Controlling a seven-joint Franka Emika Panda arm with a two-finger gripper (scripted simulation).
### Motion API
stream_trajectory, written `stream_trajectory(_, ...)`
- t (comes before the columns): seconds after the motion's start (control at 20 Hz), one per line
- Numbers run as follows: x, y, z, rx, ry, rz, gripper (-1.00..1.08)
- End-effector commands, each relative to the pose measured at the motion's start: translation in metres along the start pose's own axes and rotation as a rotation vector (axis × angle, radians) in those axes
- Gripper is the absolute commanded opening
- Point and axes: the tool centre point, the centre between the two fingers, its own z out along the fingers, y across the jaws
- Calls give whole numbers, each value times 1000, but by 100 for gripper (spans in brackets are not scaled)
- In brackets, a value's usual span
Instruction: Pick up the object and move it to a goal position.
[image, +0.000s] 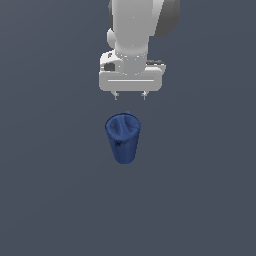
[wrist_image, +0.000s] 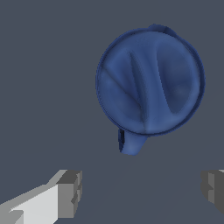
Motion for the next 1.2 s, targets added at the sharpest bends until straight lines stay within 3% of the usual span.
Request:
stream_trajectory(0.0, 0, 0, 0, 0, 0, 0, 100)
stream_trajectory(0.45, 0, 0, 0, 0, 0, 0, 100)
stream_trajectory(0.5, 0, 0, 0, 0, 0, 0, 28)
stream_trajectory(1.15, 1, 4, -1, 16, 5, 33, 28)
